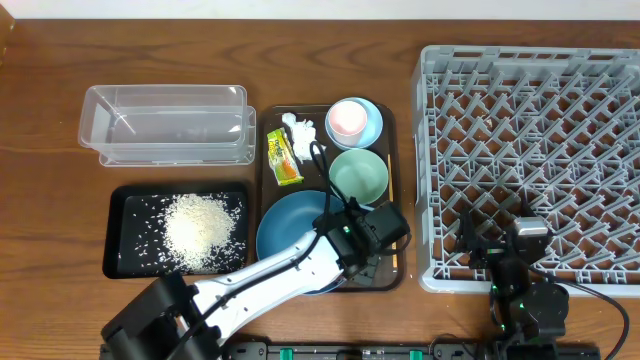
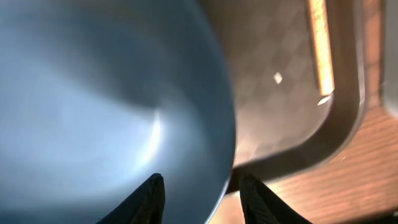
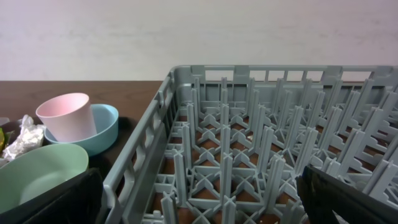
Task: Sort waste into correct bins and load items into the dishwasher rack
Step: 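Carry the emptied blue plate back to the brown tray, then lower the blue plate onto the brown tray and release it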
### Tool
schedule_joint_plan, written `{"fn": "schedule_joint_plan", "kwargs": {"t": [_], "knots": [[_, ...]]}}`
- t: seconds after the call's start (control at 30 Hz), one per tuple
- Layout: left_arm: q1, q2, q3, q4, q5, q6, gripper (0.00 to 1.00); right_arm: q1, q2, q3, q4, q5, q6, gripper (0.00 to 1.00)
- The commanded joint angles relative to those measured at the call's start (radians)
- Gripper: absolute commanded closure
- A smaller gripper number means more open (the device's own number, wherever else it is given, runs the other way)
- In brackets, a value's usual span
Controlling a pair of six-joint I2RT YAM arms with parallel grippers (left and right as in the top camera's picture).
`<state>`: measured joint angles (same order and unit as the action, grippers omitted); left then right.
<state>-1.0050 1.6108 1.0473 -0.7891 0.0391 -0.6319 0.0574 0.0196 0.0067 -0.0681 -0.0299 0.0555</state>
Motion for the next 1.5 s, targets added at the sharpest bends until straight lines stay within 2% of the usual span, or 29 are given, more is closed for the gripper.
{"fn": "schedule_joint_plan", "kwargs": {"t": [0.0,0.1,0.17,0.2,0.23,0.27,0.5,0.73,0.97,1.07,1.1,1.17,1.47], "knots": [[0.0,-0.064,0.075,-0.044,0.004,0.02,0.58,-0.006,0.0,-0.001,-0.003,-0.003,-0.009,0.01],[0.0,-0.138,0.124,-0.079,-0.007,0.074,0.56,-0.006,0.0,-0.001,-0.004,-0.003,-0.008,0.01],[0.002,-0.206,0.152,-0.089,-0.042,0.101,0.41,-0.006,0.0,-0.001,-0.004,-0.003,-0.008,0.01],[0.005,-0.245,0.161,-0.089,-0.075,0.101,0.27,-0.006,0.0,-0.001,-0.004,-0.003,-0.009,0.01],[0.008,-0.281,0.163,-0.085,-0.105,0.1,0.2,-0.006,0.0,-0.001,-0.003,-0.003,-0.009,0.01],[0.011,-0.319,0.163,-0.077,-0.138,0.1,0.19,-0.006,0.0,-0.001,-0.004,-0.003,-0.009,0.01],[0.02,-0.461,0.163,0.031,-0.217,0.101,0.14,-0.006,0.0,-0.001,-0.004,-0.003,-0.008,0.01],[0.02,-0.466,0.163,0.156,-0.322,0.1,0.09,-0.006,0.0,-0.001,-0.003,-0.003,-0.009,0.01],[0.02,-0.416,0.161,0.163,-0.387,0.101,0.07,-0.006,0.0,-0.001,-0.004,-0.003,-0.009,0.01],[0.021,-0.375,0.161,0.163,-0.478,0.1,0.06,-0.006,0.0,-0.001,-0.004,-0.003,-0.009,0.01],[0.023,-0.359,0.161,0.163,-0.508,0.1,0.01,-0.006,0.0,-0.001,-0.004,-0.003,-0.009,0.01],[0.033,-0.321,0.161,0.171,-0.555,0.1,0.02,-0.006,0.0,-0.001,-0.003,-0.003,-0.009,0.01],[0.13,-0.155,0.161,0.267,-0.574,0.1,0.02,-0.006,0.0,-0.001,-0.004,-0.003,-0.009,0.01]]}}
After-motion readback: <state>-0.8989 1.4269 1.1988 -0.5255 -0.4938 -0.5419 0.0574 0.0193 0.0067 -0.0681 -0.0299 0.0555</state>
